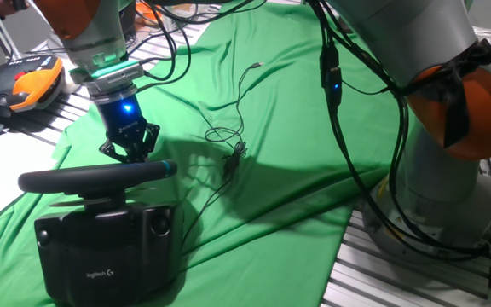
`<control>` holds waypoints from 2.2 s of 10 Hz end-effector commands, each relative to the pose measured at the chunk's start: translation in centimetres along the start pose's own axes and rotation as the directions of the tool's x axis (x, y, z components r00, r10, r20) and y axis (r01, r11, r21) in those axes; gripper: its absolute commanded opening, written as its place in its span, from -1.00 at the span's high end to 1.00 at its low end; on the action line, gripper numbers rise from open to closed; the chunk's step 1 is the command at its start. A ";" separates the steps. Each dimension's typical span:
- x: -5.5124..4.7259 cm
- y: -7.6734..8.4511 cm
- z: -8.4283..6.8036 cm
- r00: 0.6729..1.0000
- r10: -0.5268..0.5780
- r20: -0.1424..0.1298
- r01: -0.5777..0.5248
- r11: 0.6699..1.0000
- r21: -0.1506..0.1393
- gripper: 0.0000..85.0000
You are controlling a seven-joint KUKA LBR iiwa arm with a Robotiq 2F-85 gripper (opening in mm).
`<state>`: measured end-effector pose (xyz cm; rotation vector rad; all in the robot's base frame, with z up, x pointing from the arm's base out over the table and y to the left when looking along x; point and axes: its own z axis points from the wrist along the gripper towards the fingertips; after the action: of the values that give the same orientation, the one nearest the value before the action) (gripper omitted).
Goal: Rotate the steering wheel 90 degrees counterclockwise
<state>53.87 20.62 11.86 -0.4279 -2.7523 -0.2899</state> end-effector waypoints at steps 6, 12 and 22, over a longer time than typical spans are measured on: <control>-0.6 0.1 -0.4 1.000 -0.010 0.004 0.010 1.000 0.012 1.00; -1.1 -0.7 -1.3 1.000 -0.014 0.006 0.014 1.000 0.025 1.00; -1.7 1.2 -0.2 1.000 0.001 0.027 -0.001 1.000 -0.006 1.00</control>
<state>55.84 21.22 11.65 -0.4379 -2.7786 -0.2943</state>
